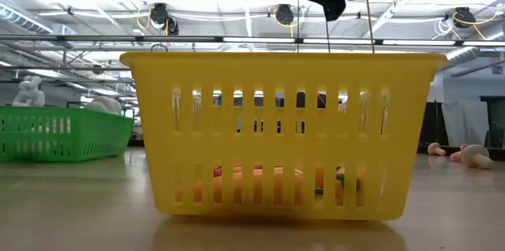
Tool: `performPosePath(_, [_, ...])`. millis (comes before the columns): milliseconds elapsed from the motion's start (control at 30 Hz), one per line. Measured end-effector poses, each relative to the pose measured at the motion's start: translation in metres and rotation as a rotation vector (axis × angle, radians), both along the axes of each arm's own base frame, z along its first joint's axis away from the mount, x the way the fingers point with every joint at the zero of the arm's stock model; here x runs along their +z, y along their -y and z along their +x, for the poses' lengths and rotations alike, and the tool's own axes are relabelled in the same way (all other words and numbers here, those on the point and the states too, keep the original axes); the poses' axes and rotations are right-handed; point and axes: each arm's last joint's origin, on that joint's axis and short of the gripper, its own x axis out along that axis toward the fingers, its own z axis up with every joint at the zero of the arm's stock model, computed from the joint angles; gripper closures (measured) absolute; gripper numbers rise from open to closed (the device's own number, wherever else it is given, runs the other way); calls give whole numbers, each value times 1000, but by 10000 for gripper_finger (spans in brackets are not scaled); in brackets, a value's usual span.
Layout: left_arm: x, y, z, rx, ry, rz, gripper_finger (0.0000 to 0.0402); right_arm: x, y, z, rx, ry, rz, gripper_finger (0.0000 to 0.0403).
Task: Sort produce into baskets
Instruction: Put the green mushroom into the blue basket
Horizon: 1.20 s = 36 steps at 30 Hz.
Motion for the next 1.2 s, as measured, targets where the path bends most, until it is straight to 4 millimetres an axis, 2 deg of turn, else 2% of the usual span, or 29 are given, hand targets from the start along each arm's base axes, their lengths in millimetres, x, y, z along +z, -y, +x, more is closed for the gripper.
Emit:
performPosePath(133, [-7,13,1,-31,15,-17,275,0,0,0,-3,-1,17,261])
performPosePath(300, [-8,16,4,-36,31,-33,275,0,0,0,-7,4,11,261])
performPosePath(600, [-12,10,0,-154,24,45,244,-3,0,0,-9,-34,19,261])
performPosePath(867, [-13,4,2,-145,-12,51,197,-2,0,0,-6,-25,3,261])
performPosePath(1200, [-8,-16,25,-288,113,78,190,-9,0,-2,-17,-90,64,261])
